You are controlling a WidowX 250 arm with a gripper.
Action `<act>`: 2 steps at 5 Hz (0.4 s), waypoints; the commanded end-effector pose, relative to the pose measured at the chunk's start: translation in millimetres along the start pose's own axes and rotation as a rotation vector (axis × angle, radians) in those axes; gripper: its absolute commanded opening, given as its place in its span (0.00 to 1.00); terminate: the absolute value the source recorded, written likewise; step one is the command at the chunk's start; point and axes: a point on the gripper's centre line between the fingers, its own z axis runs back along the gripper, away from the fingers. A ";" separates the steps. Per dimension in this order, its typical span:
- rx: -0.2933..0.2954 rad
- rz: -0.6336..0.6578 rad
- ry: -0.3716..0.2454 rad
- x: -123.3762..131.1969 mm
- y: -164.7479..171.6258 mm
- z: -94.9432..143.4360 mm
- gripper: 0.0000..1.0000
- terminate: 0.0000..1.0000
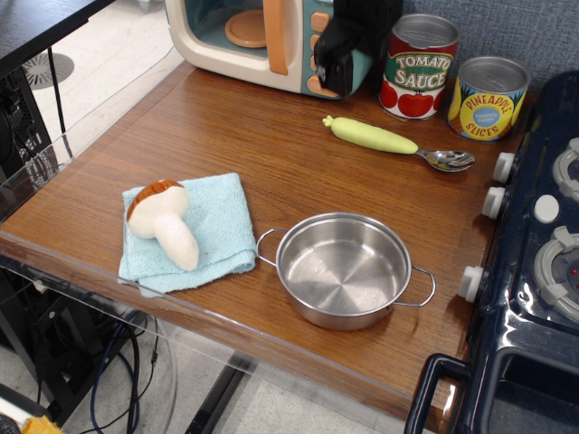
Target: Put the metal pot behind the blue cloth.
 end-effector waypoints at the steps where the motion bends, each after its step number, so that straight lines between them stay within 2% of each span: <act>1: 0.051 -0.035 0.025 5.9 -1.0 31.0 1.00 0.00; 2: 0.067 -0.035 0.029 20.3 -16.8 52.2 1.00 0.00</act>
